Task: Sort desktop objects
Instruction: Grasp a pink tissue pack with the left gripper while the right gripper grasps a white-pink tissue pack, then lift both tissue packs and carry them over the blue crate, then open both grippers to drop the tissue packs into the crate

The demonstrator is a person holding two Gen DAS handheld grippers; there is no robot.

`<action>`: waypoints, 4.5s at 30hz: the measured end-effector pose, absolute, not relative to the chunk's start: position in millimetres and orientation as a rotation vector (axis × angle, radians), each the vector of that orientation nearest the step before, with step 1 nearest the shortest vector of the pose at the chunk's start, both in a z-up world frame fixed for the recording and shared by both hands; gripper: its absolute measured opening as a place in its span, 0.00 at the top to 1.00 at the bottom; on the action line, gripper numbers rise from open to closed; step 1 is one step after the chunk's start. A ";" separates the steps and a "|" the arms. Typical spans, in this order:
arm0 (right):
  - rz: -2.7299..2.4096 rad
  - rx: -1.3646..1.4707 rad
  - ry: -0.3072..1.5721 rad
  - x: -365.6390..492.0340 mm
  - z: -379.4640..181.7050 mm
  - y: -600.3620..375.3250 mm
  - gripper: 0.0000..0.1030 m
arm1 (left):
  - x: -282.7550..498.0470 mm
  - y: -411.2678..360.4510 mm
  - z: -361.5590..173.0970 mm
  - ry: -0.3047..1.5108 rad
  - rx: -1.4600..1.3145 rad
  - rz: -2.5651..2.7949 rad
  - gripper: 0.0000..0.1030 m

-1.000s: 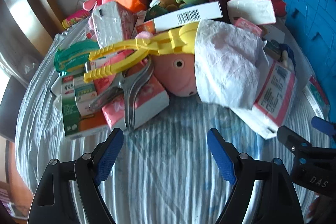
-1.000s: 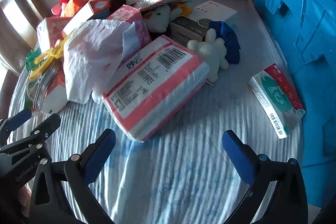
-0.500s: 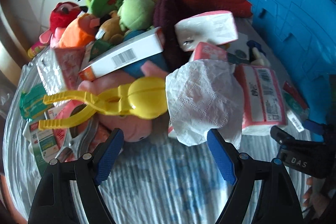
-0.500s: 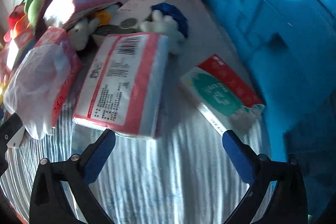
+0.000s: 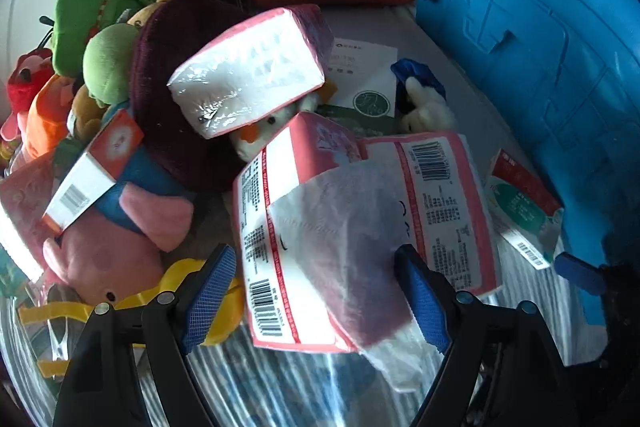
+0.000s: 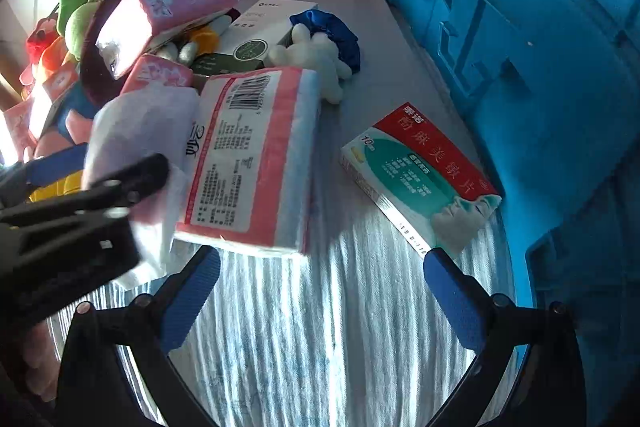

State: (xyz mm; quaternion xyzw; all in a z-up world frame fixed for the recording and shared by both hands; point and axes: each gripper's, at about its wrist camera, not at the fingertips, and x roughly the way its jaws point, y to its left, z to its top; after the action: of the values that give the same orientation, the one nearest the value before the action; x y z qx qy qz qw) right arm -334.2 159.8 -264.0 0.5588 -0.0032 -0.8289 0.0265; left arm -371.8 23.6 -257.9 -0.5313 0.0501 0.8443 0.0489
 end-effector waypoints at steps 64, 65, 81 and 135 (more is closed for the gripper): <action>-2.599 1.287 0.145 -211.4 -152.1 73.5 0.12 | -216.8 -81.9 -168.0 0.048 -1.240 2.969 0.53; -2.607 1.264 0.159 -207.0 -145.5 74.8 0.12 | -211.0 -85.2 -162.4 0.036 -1.230 2.979 0.53; -2.776 0.726 0.187 -147.7 10.6 158.2 0.12 | -166.0 -29.4 -42.6 -0.031 -0.846 3.195 0.53; -3.107 0.883 0.056 -200.3 0.0 528.5 0.00 | -198.4 342.6 15.3 0.188 -0.761 2.986 0.21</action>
State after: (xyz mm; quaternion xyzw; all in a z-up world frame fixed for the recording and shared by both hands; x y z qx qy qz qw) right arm -200.3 528.5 0.0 0.2730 0.0172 -0.9608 -0.0447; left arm -198.4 342.6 15.3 -0.2466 0.0610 0.9668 0.0271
